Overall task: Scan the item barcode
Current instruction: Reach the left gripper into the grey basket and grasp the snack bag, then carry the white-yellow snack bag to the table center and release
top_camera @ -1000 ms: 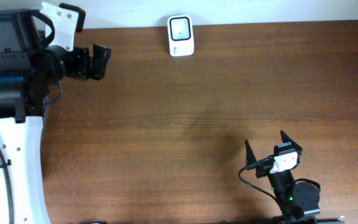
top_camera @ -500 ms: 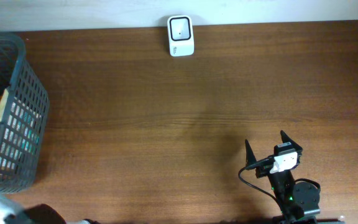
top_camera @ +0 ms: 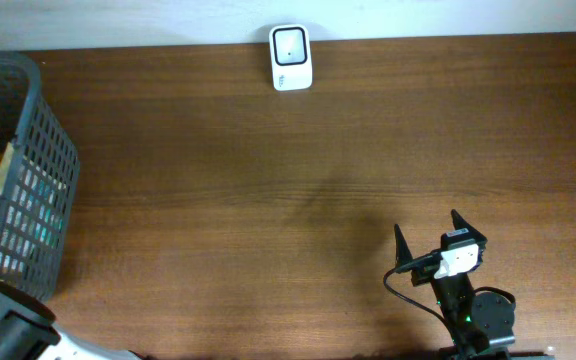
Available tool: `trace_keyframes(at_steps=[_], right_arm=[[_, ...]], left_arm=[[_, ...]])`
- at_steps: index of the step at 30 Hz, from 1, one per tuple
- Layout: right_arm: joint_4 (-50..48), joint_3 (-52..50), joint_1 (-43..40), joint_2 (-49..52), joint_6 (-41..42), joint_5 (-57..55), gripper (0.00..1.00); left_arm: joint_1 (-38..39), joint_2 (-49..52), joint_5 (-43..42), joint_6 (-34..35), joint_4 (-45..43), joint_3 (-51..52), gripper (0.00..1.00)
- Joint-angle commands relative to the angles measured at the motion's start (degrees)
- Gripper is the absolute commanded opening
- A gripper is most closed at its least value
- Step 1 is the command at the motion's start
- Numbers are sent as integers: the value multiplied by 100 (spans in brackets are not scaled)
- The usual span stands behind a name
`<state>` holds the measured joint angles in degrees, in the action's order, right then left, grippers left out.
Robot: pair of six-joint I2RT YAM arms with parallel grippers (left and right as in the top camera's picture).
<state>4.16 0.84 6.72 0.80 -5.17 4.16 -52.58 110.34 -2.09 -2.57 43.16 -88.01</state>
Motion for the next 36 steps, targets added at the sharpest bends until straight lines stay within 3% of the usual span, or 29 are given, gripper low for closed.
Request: trace_keyframes(at_steps=[1, 2, 4, 6, 7, 8, 11, 19, 24, 27, 30, 33, 36], right_arm=[[-4, -52, -42, -39, -42, -28, 99], [-4, -52, -42, -39, -39, -28, 99], [-4, -52, -42, -39, -39, -28, 99], [-4, -52, -42, -39, -42, -28, 99], [-4, -52, -42, -39, -39, -28, 99], [-4, -52, -42, -39, -42, -28, 99], [-4, -52, -42, -39, -42, -28, 99], [-4, -52, -42, -39, -39, -28, 99], [-4, -52, -42, -39, -42, -28, 99], [-4, -52, -42, -39, -42, -28, 99], [-4, -52, -42, -39, -42, -28, 99], [-4, -52, -42, -39, -42, -28, 99], [-4, -52, -42, -39, -42, -28, 99]], left_arm=[[-20, 483, -590, -385, -221, 46, 100], [-11, 608, -632, -382, -240, 46, 96], [-4, 708, -634, -376, -240, 46, 70], [-7, 706, -935, -376, -267, 33, 36], [-4, 706, -984, -374, -258, 31, 6], [-4, 695, -1027, -374, -249, 31, 2], [-4, 511, -1108, -328, -173, -55, 0], [50, -1309, -1425, 990, -332, -758, 0], [743, -2848, -1615, 1158, -734, -763, 0], [1768, -3467, -1714, 1150, -437, -763, 0], [3257, -3407, -1827, 774, 400, -728, 0], [4852, -2863, -1808, 595, 796, -378, 0], [5812, -2024, -1821, 643, 802, -256, 0]])
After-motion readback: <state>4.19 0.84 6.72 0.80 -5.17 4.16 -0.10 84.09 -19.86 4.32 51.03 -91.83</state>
